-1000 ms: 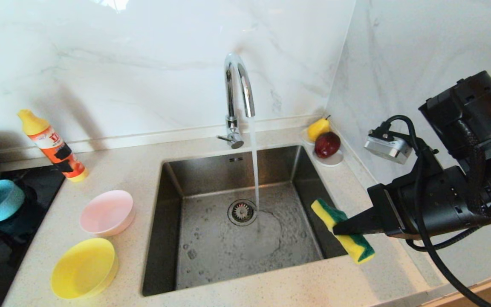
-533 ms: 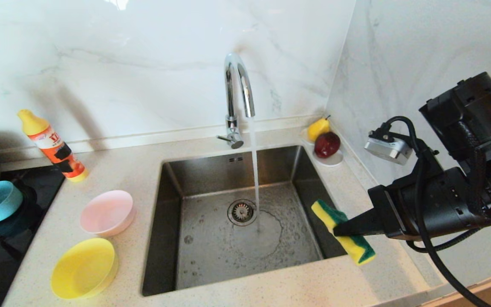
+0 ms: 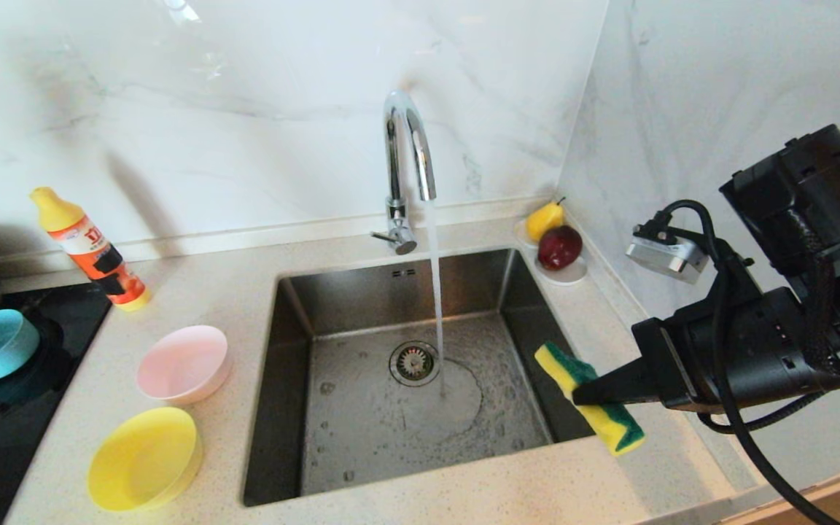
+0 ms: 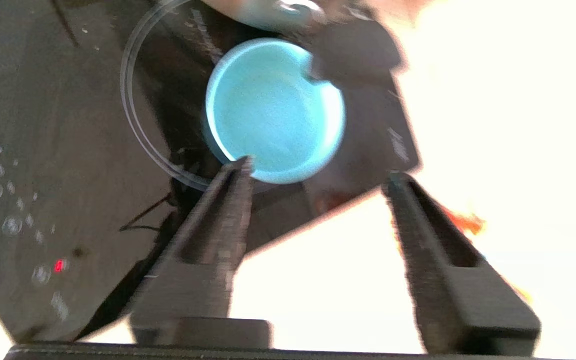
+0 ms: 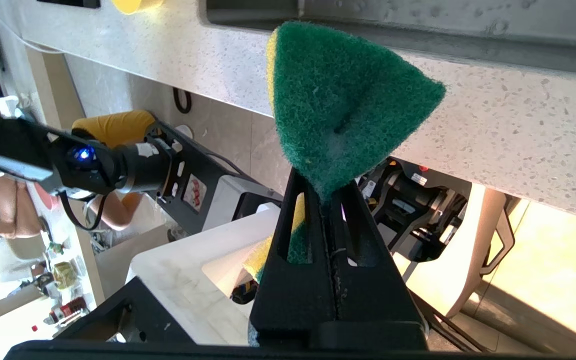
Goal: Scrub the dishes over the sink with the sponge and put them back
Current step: Place the bowl on the table, then wash the bowl
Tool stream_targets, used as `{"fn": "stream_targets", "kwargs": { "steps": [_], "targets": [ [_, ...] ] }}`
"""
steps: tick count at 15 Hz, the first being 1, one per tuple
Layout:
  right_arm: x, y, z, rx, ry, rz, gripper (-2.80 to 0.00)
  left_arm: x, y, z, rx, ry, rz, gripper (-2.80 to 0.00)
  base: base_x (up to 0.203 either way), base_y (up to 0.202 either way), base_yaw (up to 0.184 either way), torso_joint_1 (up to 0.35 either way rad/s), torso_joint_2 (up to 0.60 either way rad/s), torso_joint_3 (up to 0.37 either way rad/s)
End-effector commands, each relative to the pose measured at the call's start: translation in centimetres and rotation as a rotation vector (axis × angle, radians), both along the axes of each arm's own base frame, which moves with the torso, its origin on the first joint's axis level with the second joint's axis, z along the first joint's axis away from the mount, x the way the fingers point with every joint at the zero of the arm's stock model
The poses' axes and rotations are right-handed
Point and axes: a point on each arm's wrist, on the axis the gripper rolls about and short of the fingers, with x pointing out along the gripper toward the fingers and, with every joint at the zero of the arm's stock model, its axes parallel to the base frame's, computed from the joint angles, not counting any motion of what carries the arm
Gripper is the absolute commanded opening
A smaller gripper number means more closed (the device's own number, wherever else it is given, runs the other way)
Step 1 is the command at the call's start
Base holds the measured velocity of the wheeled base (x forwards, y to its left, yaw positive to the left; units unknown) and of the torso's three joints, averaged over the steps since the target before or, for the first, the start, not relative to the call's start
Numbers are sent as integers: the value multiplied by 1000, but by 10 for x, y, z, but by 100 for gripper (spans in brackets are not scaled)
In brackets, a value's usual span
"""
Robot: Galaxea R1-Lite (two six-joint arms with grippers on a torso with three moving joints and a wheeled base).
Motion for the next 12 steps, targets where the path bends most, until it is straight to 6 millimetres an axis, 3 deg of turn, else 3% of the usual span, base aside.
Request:
{"fn": "stream_targets", "kwargs": {
  "steps": [1,4,6,10,12],
  "targets": [
    [2,-3,-3,-6,15,-14,-280,-26,-26,38,46,-65,-48,-280,0,0,0,0,0,0],
    [1,-3,-2,-2,9,-14,-280,-54,-64,65,103,-30,-202,-280,0,0,0,0,0,0],
    [3,-2,-4,-6,15,-16,-280,-68,-101,77,147,10,-330,-280,0,0,0,0,0,0],
    [2,-4,-3,-5,14,-24,-280,-84,-177,50,162,164,-727,-280,0,0,0,0,0,0],
    [1,-5,-5,-7,20,-25,-280,-82,-198,31,135,224,-856,-280,0,0,0,0,0,0]
  ]
}}
